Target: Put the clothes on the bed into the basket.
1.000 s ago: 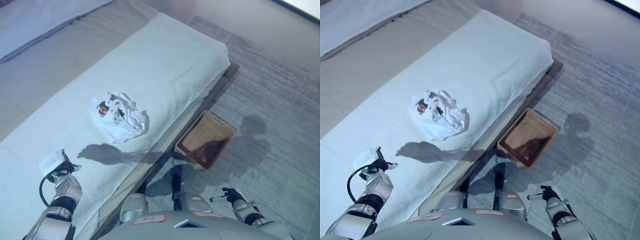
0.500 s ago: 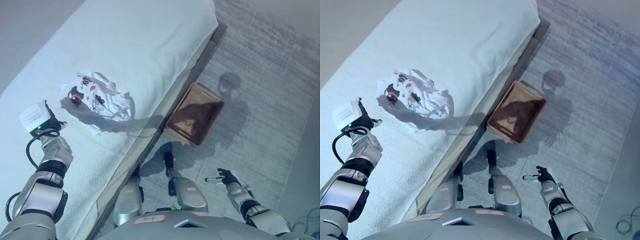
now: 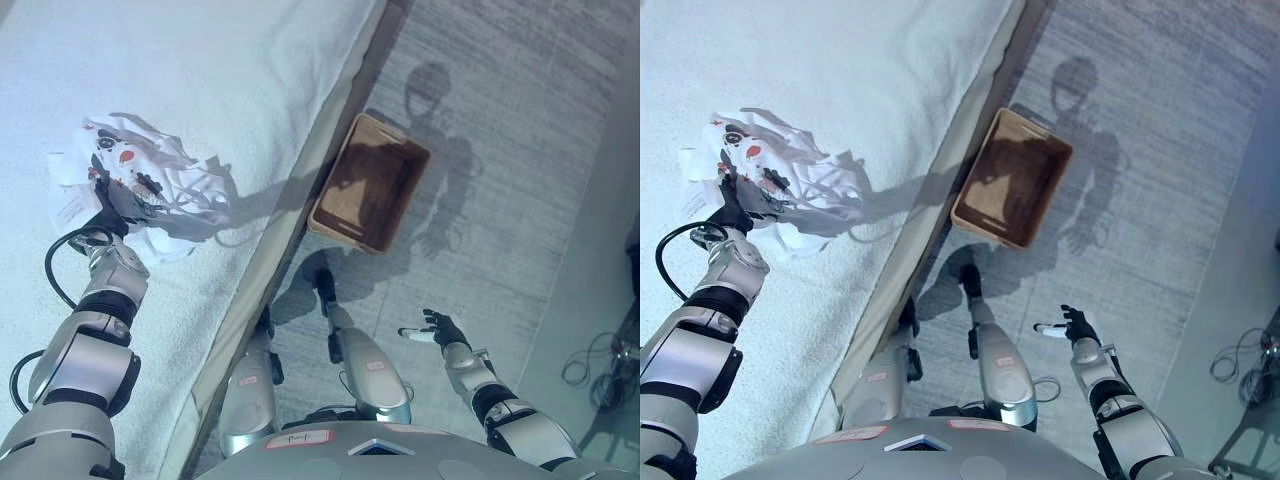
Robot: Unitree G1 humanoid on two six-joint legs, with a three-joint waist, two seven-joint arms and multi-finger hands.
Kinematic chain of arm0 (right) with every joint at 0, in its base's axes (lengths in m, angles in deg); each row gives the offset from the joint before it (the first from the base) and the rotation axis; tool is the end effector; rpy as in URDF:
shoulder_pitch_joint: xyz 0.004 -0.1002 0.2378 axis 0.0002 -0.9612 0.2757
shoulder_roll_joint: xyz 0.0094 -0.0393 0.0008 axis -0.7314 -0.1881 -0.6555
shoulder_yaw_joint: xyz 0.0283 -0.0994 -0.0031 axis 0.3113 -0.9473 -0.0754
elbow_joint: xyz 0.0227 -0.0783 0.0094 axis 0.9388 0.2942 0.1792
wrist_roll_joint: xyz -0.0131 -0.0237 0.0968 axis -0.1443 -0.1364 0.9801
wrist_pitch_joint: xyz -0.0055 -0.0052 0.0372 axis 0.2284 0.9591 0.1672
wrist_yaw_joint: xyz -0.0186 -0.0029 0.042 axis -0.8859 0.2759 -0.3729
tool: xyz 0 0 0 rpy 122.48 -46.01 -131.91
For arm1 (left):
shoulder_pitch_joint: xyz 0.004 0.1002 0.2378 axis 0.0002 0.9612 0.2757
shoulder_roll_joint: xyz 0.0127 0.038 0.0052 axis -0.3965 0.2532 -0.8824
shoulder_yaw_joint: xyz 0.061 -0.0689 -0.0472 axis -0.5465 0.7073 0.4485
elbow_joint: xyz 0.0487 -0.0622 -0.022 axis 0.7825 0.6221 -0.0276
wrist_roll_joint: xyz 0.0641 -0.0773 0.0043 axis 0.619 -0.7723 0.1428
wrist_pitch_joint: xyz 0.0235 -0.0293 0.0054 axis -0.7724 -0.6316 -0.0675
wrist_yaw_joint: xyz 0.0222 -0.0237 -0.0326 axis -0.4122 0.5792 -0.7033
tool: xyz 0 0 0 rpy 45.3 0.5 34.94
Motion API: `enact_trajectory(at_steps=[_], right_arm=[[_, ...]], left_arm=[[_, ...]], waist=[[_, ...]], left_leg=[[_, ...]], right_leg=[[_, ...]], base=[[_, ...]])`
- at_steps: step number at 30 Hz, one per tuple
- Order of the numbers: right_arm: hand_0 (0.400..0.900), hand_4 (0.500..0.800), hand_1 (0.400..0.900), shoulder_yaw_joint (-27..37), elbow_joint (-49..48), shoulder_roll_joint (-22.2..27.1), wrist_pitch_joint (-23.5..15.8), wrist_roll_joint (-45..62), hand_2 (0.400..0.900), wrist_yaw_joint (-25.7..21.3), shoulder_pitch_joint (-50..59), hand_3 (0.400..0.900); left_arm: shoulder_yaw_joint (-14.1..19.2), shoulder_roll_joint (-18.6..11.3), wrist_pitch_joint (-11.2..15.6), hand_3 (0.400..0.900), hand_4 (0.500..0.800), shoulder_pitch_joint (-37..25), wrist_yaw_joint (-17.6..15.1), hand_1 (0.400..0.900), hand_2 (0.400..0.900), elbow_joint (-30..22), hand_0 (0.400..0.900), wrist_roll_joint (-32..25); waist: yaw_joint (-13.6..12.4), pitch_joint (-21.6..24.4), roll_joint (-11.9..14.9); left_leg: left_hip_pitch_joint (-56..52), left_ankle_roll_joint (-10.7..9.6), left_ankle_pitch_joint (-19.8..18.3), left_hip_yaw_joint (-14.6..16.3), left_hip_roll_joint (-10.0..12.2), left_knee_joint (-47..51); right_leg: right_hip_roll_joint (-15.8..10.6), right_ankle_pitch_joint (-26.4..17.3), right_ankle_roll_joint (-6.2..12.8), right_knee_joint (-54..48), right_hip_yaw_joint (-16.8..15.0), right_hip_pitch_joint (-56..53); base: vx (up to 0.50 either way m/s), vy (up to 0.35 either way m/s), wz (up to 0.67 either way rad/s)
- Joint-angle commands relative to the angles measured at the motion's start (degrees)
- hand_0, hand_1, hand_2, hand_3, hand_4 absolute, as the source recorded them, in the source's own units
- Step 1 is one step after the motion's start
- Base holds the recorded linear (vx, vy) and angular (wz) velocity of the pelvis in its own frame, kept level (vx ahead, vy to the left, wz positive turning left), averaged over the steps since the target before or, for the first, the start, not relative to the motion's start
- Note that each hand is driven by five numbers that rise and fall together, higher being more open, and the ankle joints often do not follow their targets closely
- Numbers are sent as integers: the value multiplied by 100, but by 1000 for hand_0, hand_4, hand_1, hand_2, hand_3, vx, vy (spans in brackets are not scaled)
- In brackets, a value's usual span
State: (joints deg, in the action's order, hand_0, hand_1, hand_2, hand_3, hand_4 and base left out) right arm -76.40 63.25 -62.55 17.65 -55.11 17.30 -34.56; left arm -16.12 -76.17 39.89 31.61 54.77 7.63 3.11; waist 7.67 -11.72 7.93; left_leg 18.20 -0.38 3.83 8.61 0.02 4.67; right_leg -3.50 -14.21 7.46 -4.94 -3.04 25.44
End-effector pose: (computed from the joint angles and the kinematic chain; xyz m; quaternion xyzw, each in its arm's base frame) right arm 0.1404 -0.2187 -0.0939 -0.2360 0.4646 -0.0474 0.8522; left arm 0.2672 0.3156 0.0461 0.5373 0.2374 0.2853 0.7573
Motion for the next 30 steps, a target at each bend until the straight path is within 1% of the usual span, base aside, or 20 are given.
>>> enact_trajectory(at_steps=[1,5,6,7,11,19,25,29,30], right_arm=[[900,800,900,43,-16,377,-23,245,900,-293,73,900],[900,800,900,46,-121,410,-34,307,900,-325,117,900],[900,800,900,41,-153,410,-33,308,900,-328,119,900],[900,800,900,44,-174,409,-32,308,900,-335,107,900],[900,800,900,40,-259,411,-60,344,900,-338,75,900],[900,800,900,36,-334,440,-63,331,900,-304,-27,900],[900,800,900,36,-390,428,-56,341,900,-281,-114,900],[900,800,900,58,-362,438,-13,305,900,-219,-198,900],[900,800,900,63,-354,445,-4,297,900,-199,-219,900]], left_arm=[[-28,-211,241,900,800,-719,-141,900,900,136,900,-159],[-201,-181,165,900,800,-995,-60,900,900,305,900,-121],[-226,-138,151,643,646,-1020,-38,643,643,337,643,-104],[-228,-114,128,404,502,-1022,-31,404,404,384,404,-64],[-340,-16,42,400,500,-1097,10,400,400,481,400,55],[-347,120,22,400,500,-1063,5,400,400,438,400,96],[-185,256,51,400,500,-901,-29,400,400,413,400,-49],[-53,441,119,400,500,-686,-8,400,400,267,400,-181],[-25,472,139,400,500,-638,0,400,400,149,400,-201]], waist=[[15,40,-353],[80,44,-383],[89,43,-393],[100,44,-406],[133,44,-448],[113,102,-519],[107,147,-558],[88,202,-599],[77,218,-624]], left_leg=[[338,-59,32,-310,23,33],[532,-65,79,-301,17,33],[572,-69,88,-301,12,33],[606,-71,92,-305,4,33],[725,-73,117,-311,-28,33],[767,-79,108,-340,-64,33],[709,-88,87,-326,-69,33],[491,-88,19,-293,-75,33],[402,-90,-14,-277,-74,33]], right_leg=[[-175,523,99,-6,311,-313],[-193,469,117,-6,294,-112],[-200,466,119,-6,307,-79],[-207,458,122,-6,310,-41],[-218,431,136,-6,317,85],[-250,443,123,-6,313,139],[-251,472,106,-6,313,101],[-239,534,82,-6,286,-76],[-234,561,73,-6,267,-146]], base=[[4,14,-10],[3,11,-7],[0,0,0],[0,0,0],[4,4,-2],[2,-1,-1],[5,-11,-1],[37,-31,-7],[44,-31,-10]])
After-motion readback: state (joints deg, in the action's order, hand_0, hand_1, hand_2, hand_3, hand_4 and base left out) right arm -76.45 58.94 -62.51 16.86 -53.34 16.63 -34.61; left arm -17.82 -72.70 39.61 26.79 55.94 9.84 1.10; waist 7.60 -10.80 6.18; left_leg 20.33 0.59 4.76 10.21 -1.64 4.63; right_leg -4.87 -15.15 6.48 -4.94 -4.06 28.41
